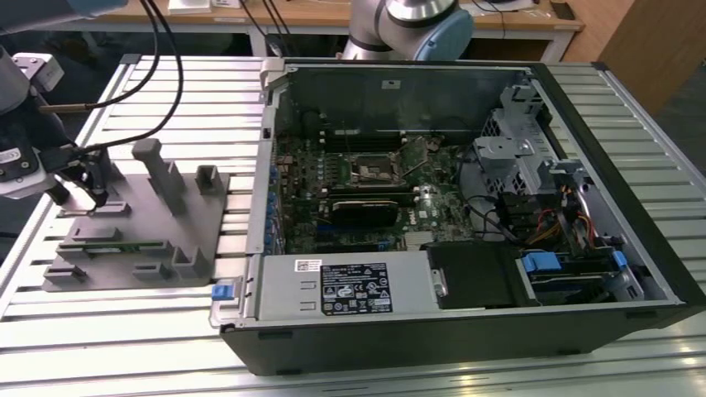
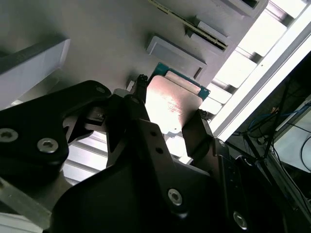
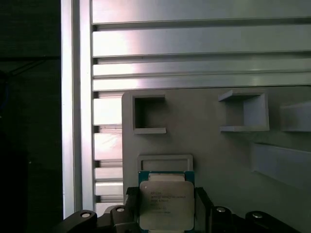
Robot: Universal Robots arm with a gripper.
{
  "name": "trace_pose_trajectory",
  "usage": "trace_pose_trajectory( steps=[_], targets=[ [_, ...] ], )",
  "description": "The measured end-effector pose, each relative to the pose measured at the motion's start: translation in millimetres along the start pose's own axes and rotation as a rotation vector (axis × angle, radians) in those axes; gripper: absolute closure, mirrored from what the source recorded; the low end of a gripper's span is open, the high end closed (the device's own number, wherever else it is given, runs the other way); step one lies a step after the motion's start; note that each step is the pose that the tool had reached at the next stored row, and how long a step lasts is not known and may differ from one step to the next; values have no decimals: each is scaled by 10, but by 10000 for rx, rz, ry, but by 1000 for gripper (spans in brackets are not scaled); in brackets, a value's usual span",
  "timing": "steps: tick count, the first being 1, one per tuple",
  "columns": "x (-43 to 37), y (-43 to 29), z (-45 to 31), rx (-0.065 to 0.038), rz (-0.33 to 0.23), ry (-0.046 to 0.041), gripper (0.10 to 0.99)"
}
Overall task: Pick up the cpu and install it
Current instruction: 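Pick up the cpu and move it towards the insertion slot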
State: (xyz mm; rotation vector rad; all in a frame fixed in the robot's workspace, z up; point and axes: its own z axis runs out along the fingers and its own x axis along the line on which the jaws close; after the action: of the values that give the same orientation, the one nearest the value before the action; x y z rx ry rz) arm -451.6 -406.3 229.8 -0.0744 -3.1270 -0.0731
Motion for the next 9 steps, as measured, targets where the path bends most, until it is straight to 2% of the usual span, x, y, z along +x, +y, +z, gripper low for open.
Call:
trace_pose_trajectory(
  steps=[9],
  targets=[
    [1,3,-53,0,0,-1,545]
  ],
)
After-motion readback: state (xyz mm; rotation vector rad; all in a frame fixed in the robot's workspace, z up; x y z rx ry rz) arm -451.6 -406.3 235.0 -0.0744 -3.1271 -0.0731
